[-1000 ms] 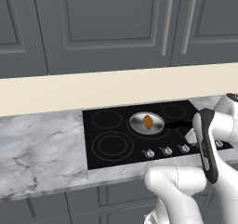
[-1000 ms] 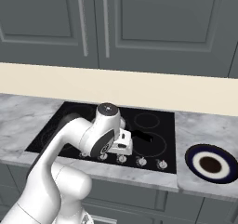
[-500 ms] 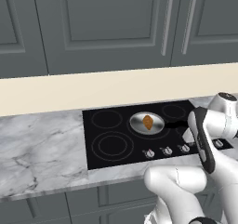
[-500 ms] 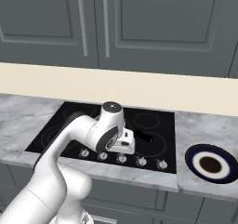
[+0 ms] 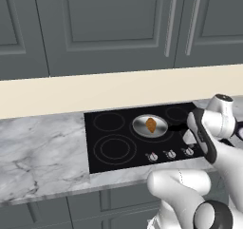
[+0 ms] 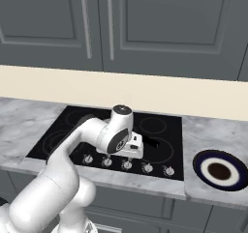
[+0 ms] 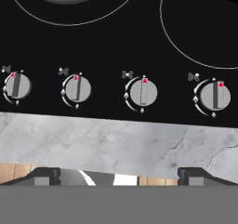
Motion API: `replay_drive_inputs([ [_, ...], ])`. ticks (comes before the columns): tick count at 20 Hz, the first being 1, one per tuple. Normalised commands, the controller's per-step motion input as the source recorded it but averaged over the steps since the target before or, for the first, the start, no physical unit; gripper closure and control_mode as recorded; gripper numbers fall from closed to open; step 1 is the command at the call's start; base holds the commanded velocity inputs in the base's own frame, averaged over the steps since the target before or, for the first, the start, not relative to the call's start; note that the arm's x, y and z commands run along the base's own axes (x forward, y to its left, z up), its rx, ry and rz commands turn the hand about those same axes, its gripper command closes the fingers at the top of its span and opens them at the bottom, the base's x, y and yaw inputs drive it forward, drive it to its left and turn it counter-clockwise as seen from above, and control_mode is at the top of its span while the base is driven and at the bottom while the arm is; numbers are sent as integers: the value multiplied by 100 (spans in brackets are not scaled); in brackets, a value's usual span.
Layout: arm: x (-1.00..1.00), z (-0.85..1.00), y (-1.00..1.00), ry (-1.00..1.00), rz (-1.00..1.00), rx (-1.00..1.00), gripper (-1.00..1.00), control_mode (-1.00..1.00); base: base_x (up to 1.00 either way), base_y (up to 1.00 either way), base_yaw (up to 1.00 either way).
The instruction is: Pick the croissant and place it on the pan. Then turn on the stove to warm the croissant.
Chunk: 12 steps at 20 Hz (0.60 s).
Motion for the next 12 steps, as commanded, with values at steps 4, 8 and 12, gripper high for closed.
replay_drive_inputs([
  [4, 19, -29, -5, 0, 0, 0, -100, -100, 0, 0, 0],
  [8, 17, -23, -4, 0, 0, 0, -100, -100, 0, 0, 0],
  [12, 17, -17, -4, 1, 0, 0, -100, -100, 0, 0, 0],
])
